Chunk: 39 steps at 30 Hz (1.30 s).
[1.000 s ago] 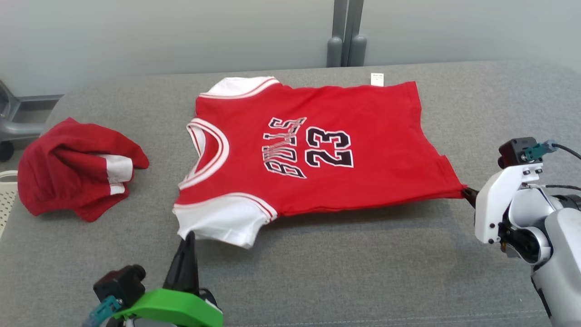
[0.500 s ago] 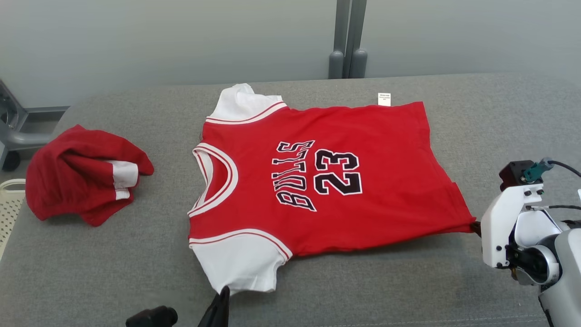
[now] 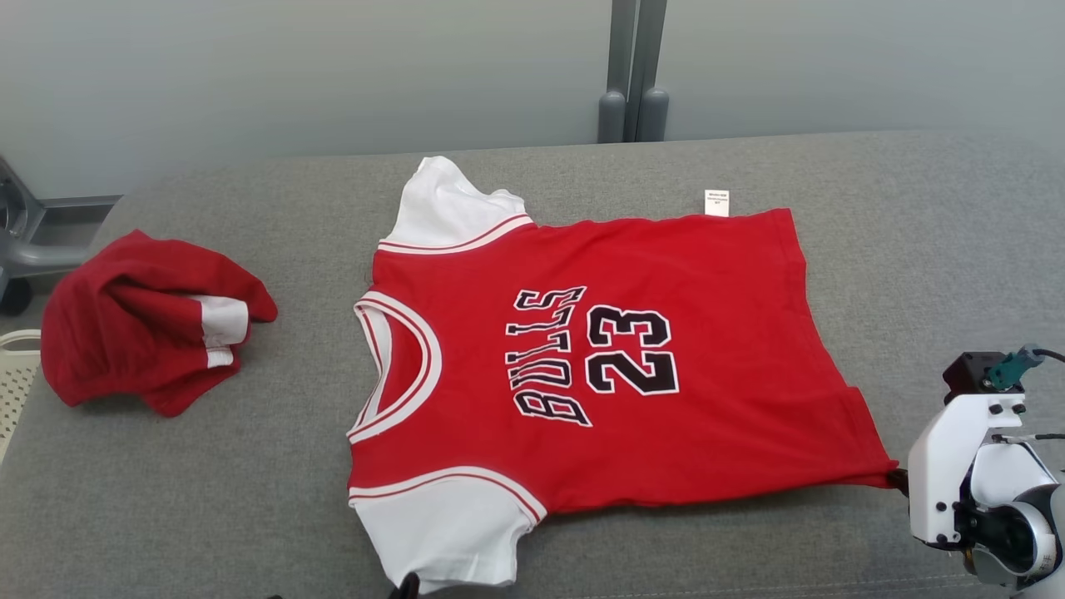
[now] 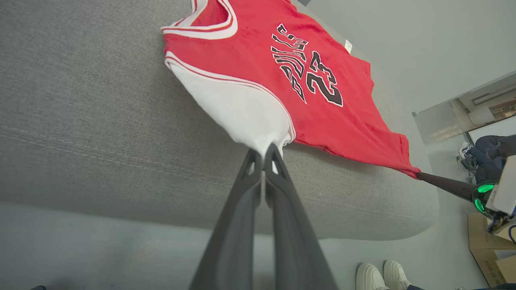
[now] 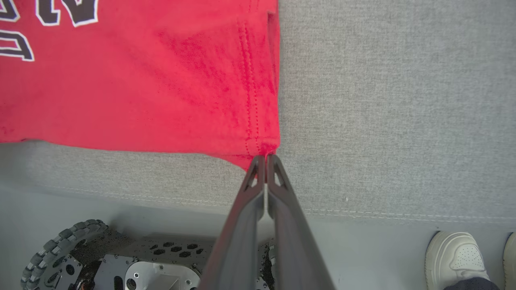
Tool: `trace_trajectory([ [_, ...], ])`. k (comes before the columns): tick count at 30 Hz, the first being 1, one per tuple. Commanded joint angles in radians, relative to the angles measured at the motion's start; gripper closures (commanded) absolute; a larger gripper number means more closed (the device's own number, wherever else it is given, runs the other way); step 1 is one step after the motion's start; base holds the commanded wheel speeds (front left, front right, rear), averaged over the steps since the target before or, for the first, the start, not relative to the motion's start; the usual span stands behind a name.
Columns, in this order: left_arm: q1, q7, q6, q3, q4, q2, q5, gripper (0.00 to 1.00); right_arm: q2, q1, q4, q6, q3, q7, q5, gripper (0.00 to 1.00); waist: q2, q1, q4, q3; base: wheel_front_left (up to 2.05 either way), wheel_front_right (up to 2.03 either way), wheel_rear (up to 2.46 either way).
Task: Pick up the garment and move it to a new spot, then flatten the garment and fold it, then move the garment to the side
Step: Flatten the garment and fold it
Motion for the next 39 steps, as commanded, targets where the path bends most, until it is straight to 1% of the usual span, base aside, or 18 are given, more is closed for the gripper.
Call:
trace_trajectory([
  [1,0.007,0.014,0.010,0.010,-0.019,0.009,-0.014,1.00,0.008,0.016,-0.013,-0.001,-0.016,0.001,0.005,1.00,0.0000,0.0001,-0.002,0.002,0.00,0.00,0.00],
  [3,-0.019,0.027,0.016,0.018,-0.036,0.012,-0.016,1.00,0.025,0.020,-0.022,-0.001,-0.040,-0.013,0.011,1.00,0.0000,0.0001,-0.004,0.004,0.00,0.00,0.00],
  [5,-0.061,0.033,0.015,0.022,-0.042,0.007,-0.013,1.00,0.049,0.014,-0.028,-0.001,-0.058,-0.025,0.023,1.00,0.0000,0.0001,-0.007,0.005,0.00,0.00,0.00],
  [6,-0.103,0.035,0.007,0.024,-0.033,0.001,-0.008,1.00,0.066,-0.002,-0.029,-0.001,-0.064,-0.032,0.031,1.00,0.0000,0.0001,-0.013,0.005,0.00,0.00,0.00],
  [9,-0.181,0.060,-0.003,0.016,0.006,-0.007,-0.009,1.00,0.083,-0.022,-0.026,-0.001,-0.063,-0.044,0.037,1.00,0.0000,0.0001,-0.018,0.009,0.00,0.00,0.00],
  [10,-0.201,0.084,-0.007,0.007,0.029,-0.012,-0.028,1.00,0.086,-0.030,-0.025,-0.001,-0.062,-0.049,0.038,1.00,0.0000,0.0001,-0.019,0.011,0.00,0.00,0.00],
  [13,-0.286,0.096,-0.030,0.012,0.095,-0.027,-0.043,1.00,0.098,-0.063,-0.023,-0.001,-0.059,-0.084,0.049,1.00,0.0000,0.0001,-0.023,0.023,0.00,0.00,0.00],
  [20,-0.505,0.035,-0.078,0.043,0.312,-0.071,-0.045,1.00,0.112,-0.132,0.062,-0.001,-0.067,-0.172,0.055,1.00,0.0000,0.0001,-0.019,0.063,0.00,0.00,0.00],
  [26,-0.663,0.005,-0.104,0.048,0.495,-0.097,-0.050,1.00,0.118,-0.191,0.142,-0.001,-0.075,-0.248,0.044,1.00,0.0000,0.0001,-0.019,0.101,0.00,0.00,0.00],
  [28,-0.708,-0.013,-0.109,0.049,0.548,-0.101,-0.044,1.00,0.121,-0.216,0.166,-0.001,-0.084,-0.286,0.035,1.00,0.0000,0.0001,-0.023,0.113,0.00,0.00,0.00],
  [34,-0.818,-0.049,-0.128,0.054,0.687,-0.106,-0.031,1.00,0.134,-0.279,0.245,-0.001,-0.064,-0.352,0.029,1.00,0.0000,0.0001,-0.036,0.144,0.00,0.00,0.00],
  [39,-0.880,-0.075,-0.133,0.045,0.758,-0.092,0.005,1.00,0.142,-0.315,0.292,-0.001,-0.052,-0.389,0.033,1.00,0.0000,0.0001,-0.045,0.158,0.00,0.00,0.00],
])
